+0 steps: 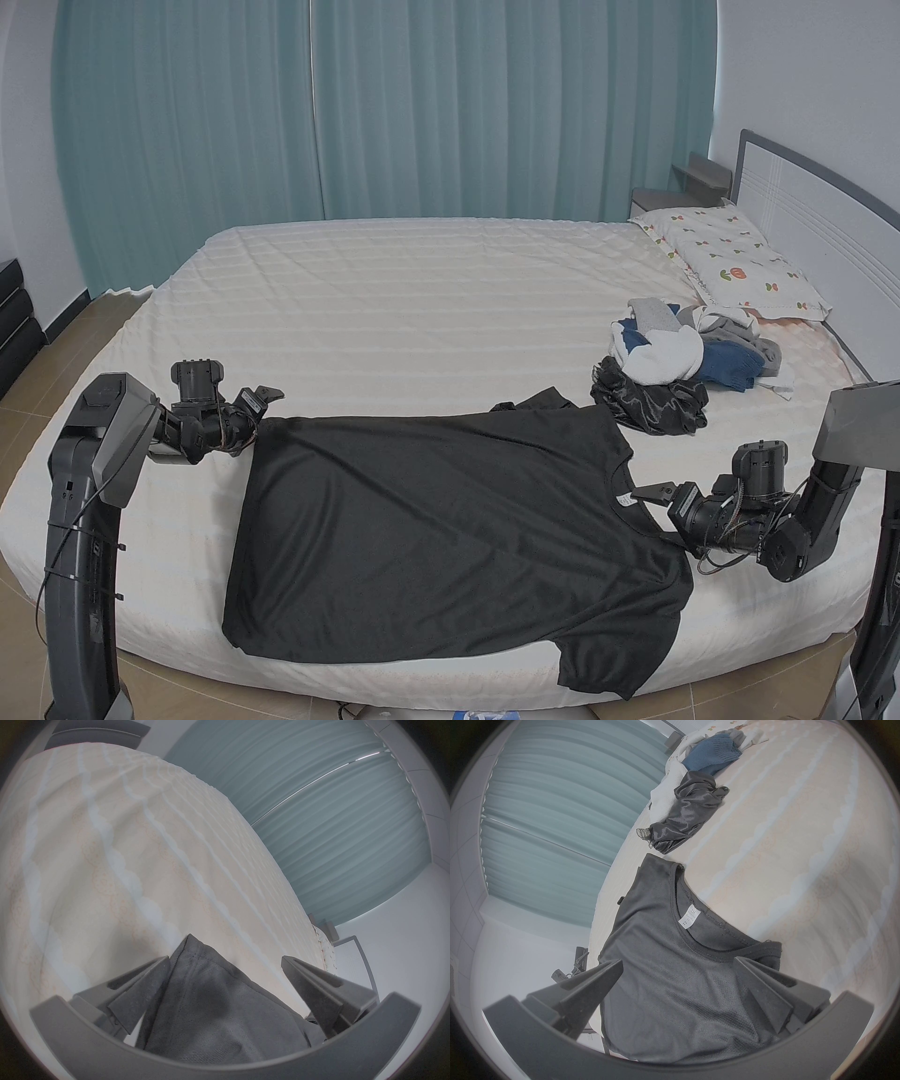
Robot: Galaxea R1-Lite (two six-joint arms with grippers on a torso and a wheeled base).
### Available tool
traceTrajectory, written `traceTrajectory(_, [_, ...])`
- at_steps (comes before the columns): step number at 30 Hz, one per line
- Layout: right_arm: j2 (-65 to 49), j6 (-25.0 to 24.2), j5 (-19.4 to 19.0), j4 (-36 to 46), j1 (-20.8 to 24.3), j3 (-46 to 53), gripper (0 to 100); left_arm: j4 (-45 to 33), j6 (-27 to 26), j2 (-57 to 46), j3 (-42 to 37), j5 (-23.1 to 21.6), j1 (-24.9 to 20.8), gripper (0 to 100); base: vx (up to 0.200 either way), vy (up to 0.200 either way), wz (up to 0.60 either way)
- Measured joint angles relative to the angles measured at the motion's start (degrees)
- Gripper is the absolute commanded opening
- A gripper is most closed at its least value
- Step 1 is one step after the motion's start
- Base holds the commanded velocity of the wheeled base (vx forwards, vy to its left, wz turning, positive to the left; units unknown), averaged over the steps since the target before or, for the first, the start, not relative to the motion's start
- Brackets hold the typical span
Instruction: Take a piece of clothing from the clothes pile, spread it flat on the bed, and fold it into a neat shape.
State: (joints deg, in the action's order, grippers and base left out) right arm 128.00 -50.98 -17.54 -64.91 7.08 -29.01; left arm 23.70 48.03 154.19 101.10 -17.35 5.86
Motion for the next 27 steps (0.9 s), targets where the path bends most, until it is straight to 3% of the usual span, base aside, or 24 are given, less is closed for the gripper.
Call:
traceTrajectory(18, [0.35, -0.09, -0.02, 0.0, 0.0, -0.23, 100, -0.05, -0.16, 2.04, 2.95, 4.08, 0.0, 100, 0.0, 0.0, 0.0])
traceTrajectory(19, [0.35, -0.09, 0.0, 0.0, 0.0, -0.23, 100, -0.09, -0.16, 2.1, 2.95, 4.08, 0.0, 0, 0.0, 0.0, 0.0])
traceTrajectory(27, [0.35, -0.09, 0.0, 0.02, 0.0, -0.23, 100, -0.24, -0.35, 2.38, 2.84, 4.08, -0.33, 0, 0.0, 0.0, 0.0])
